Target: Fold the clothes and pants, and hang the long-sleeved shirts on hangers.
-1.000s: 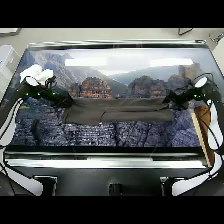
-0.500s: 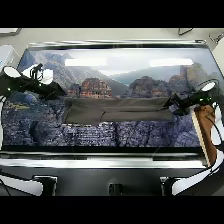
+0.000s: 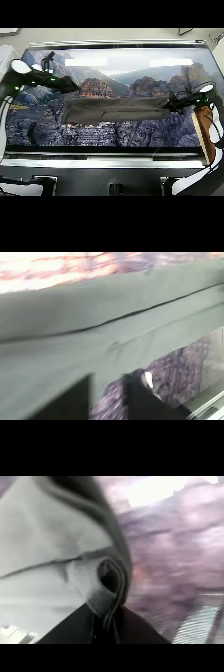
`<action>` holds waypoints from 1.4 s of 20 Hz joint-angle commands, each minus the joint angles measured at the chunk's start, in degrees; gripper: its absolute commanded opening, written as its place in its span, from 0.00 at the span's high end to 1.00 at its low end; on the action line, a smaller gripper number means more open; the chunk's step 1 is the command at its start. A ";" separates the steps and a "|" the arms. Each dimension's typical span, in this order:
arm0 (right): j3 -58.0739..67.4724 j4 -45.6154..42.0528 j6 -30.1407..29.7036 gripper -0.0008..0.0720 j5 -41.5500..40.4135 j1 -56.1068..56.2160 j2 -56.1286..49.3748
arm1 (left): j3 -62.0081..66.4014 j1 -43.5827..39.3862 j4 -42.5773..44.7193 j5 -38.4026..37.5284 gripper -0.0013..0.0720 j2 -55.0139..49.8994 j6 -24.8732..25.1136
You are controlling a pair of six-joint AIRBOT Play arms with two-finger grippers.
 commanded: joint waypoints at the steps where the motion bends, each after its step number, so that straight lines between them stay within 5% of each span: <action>1: 0.09 8.98 -4.35 0.93 1.73 0.00 3.98 | -1.27 -8.72 -0.24 10.14 0.92 -2.05 -0.09; 7: 0.09 12.44 -5.68 0.93 3.87 4.13 20.50 | -2.34 -22.08 -2.29 20.81 0.93 -15.56 -10.88; 14: 0.09 12.44 -3.32 0.93 3.41 15.21 34.71 | -2.27 -32.59 -28.68 36.33 0.94 -24.81 -11.34; 19: 0.07 6.78 4.33 0.93 3.39 20.61 37.46 | -0.68 -41.88 -45.70 47.04 0.94 -27.56 -11.06; 22: 0.04 2.21 5.25 0.93 2.95 22.91 35.34 | 0.02 -41.64 -45.59 46.38 0.94 -27.76 -5.55; 24: 0.04 2.54 5.22 0.93 -0.63 24.94 33.05 | 0.00 -36.96 -40.72 36.87 0.94 -27.34 0.83; 28: 0.04 8.94 3.41 0.93 -9.84 32.37 27.10 | -0.13 -22.88 -7.39 20.17 0.94 -17.92 -5.81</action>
